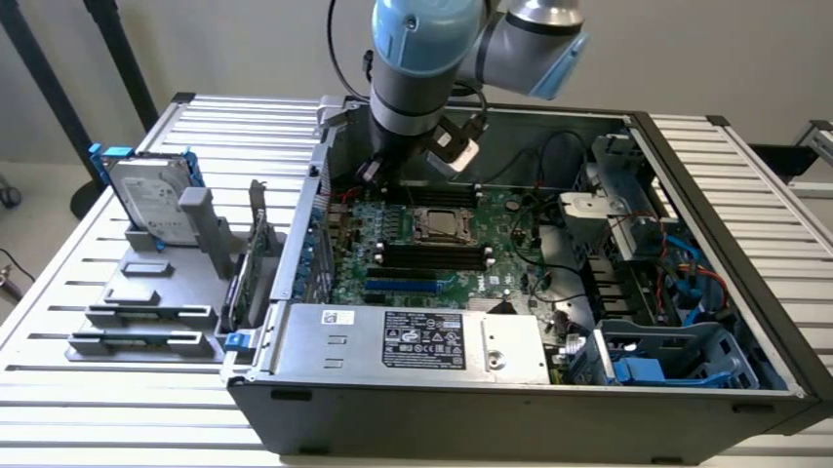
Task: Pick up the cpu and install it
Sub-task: 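Install the first cpu locking lever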
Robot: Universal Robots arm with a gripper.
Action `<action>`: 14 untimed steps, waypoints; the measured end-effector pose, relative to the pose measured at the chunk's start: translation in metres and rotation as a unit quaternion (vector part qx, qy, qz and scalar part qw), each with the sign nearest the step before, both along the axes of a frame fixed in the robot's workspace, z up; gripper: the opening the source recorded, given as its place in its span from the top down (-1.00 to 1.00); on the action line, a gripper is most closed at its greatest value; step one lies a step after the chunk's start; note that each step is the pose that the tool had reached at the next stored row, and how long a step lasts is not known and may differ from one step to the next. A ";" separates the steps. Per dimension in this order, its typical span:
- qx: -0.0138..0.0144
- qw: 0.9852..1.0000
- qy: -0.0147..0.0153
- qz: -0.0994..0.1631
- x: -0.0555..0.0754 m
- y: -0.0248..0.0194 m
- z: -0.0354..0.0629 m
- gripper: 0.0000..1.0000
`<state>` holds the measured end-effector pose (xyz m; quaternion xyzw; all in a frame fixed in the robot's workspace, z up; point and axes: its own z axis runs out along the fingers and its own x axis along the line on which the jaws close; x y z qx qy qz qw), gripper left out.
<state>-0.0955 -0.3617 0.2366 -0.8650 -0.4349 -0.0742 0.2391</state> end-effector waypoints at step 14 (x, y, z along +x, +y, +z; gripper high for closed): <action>-0.006 0.999 -0.048 -0.003 0.012 -0.0001 0.0001 0.79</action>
